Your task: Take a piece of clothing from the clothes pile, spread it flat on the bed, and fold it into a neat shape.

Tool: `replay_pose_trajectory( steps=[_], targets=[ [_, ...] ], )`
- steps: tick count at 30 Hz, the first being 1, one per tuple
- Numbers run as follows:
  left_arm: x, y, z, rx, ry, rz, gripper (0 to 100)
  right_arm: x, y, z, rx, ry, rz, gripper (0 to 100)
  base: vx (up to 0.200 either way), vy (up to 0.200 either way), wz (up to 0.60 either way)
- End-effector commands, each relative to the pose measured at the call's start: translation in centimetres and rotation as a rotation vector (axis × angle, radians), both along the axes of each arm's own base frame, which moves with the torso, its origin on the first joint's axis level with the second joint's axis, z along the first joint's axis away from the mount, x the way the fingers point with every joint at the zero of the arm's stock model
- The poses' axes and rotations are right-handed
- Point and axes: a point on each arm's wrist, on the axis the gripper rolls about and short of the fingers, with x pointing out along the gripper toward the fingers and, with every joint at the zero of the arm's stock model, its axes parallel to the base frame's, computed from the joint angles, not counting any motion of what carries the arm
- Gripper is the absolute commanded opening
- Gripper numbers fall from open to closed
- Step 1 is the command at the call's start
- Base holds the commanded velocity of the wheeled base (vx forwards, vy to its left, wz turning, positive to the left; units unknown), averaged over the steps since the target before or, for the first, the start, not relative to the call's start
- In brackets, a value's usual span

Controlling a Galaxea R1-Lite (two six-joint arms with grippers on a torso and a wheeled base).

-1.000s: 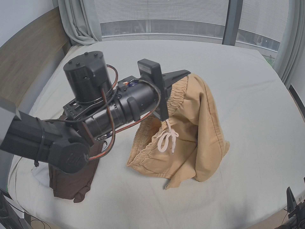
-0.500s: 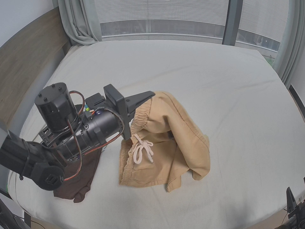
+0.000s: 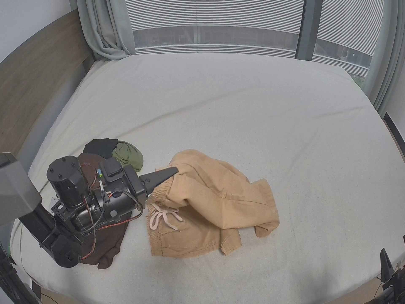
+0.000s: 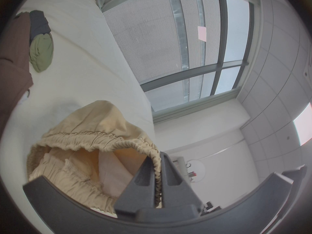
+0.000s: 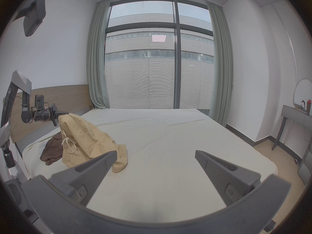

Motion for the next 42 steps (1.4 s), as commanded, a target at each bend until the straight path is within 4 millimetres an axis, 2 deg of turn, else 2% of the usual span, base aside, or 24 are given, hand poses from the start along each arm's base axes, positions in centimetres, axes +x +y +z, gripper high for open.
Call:
replay_pose_trajectory(
  steps=[1, 8, 14, 29, 30, 33, 35, 38, 40, 42],
  targets=[
    [0.7, 1.8, -3.7, 0.104, 0.062, 0.022, 0, 0.0, 0.0, -0.5, 0.0, 0.003, 0.0, 100, 0.0, 0.0, 0.0],
    [0.6, 3.3, -5.0, 0.259, -0.066, 0.01, 0, 0.0, 0.0, -0.5, -0.002, 0.003, 0.0, 100, 0.0, 0.0, 0.0],
    [-0.2, 4.3, -5.6, 0.303, -0.055, 0.028, 0, 0.0, 0.0, -0.5, -0.015, 0.003, 0.004, 100, 0.0, 0.0, 0.0],
    [0.2, 4.3, -5.9, 0.321, -0.075, 0.033, 0, 0.0, 0.0, -0.3, -0.006, -0.019, 0.007, 100, 0.0, 0.0, 0.0],
    [0.2, 4.3, -5.8, 0.321, -0.075, 0.033, 0, -0.2, 0.0, 0.6, -0.005, -0.055, 0.007, 100, 0.0, 0.0, 0.0],
    [0.2, 4.3, -5.9, 0.322, -0.074, 0.03, 0, -2.0, -0.1, 6.3, 0.008, -0.212, 0.028, 100, 0.0, 0.0, 0.0],
    [0.2, 4.2, -5.9, 0.322, -0.073, 0.03, 0, -1.6, -0.2, 9.2, 0.016, -0.175, 0.07, 100, 0.0, 0.0, 0.0],
    [0.2, 4.3, -5.8, 0.32, -0.078, 0.032, 0, -0.6, -0.1, 10.7, 0.12, -0.105, 0.189, 100, 0.0, 0.0, 0.0],
    [0.2, 4.3, -5.7, 0.32, -0.081, 0.033, 0, 0.7, 0.1, 11.9, 0.264, -0.036, 0.292, 100, 0.0, 0.0, 0.0],
    [0.3, 4.3, -5.6, 0.318, -0.087, 0.037, 0, 2.1, 0.4, 12.9, 0.291, 0.026, 0.348, 100, 0.0, 0.0, 0.0]
  ],
)
